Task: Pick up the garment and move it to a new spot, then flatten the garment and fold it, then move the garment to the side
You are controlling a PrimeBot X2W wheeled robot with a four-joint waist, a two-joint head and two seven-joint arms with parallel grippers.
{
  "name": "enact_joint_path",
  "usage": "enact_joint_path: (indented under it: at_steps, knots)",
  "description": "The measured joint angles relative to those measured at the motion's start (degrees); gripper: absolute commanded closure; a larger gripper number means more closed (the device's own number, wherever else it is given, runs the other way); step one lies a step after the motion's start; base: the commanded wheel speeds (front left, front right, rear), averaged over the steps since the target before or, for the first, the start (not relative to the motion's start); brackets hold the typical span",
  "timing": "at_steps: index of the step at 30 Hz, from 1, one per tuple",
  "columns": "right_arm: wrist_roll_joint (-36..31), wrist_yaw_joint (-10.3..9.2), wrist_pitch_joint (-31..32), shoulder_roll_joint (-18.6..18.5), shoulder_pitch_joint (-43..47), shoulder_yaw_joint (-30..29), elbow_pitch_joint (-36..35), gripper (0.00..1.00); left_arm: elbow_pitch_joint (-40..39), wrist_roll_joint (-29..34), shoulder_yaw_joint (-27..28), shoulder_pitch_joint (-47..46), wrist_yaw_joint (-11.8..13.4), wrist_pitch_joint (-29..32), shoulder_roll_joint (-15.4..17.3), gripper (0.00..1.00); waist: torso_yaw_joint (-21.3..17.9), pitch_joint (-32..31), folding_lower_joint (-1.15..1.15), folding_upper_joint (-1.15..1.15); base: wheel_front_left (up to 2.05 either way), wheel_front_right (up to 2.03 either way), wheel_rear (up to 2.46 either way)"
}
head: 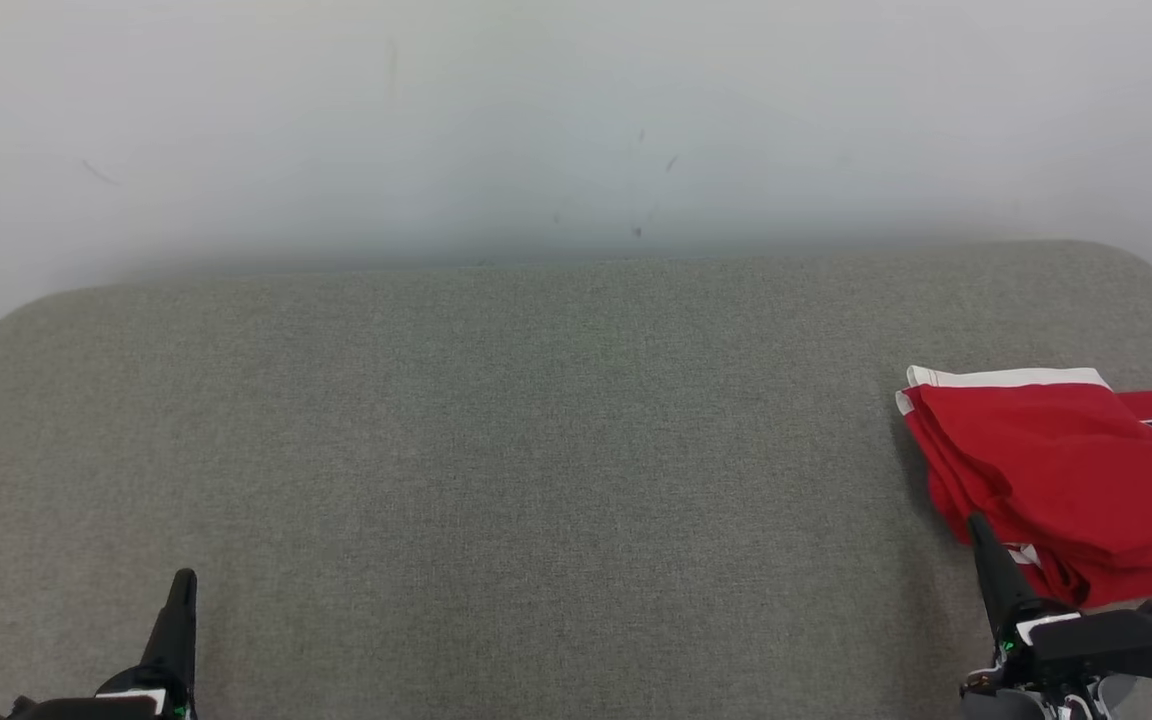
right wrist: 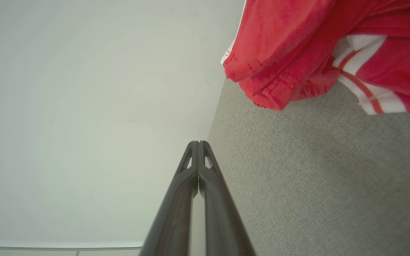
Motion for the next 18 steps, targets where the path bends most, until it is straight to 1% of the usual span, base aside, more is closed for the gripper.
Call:
enact_joint_path:
  at_steps: [7, 11, 18]
  knots:
    - [5.22, 0.48, 0.82, 0.04, -1.0, -0.48, 0.13, 1.0, 0.04, -5.3, 1.43, -0.05, -0.74, 0.87, -0.66, 1.0, -0.19, 0.19, 0.0, 0.0, 0.0, 0.0, 0.0]
    - [7.99, 0.62, 1.32, 0.09, -1.08, -0.78, 0.21, 1.0, 0.1, -8.23, 2.08, -0.23, -1.62, 1.38, -0.88, 1.0, -0.3, 0.3, 0.0, 0.0, 0.0, 0.0, 0.0]
    - [8.81, 0.86, 1.34, 0.12, -1.61, -0.79, 0.25, 1.0, 0.11, -8.65, 2.15, -0.96, -1.62, 1.38, -0.96, 1.0, -0.31, 0.3, 0.0, 0.0, 0.0, 0.0, 0.0]
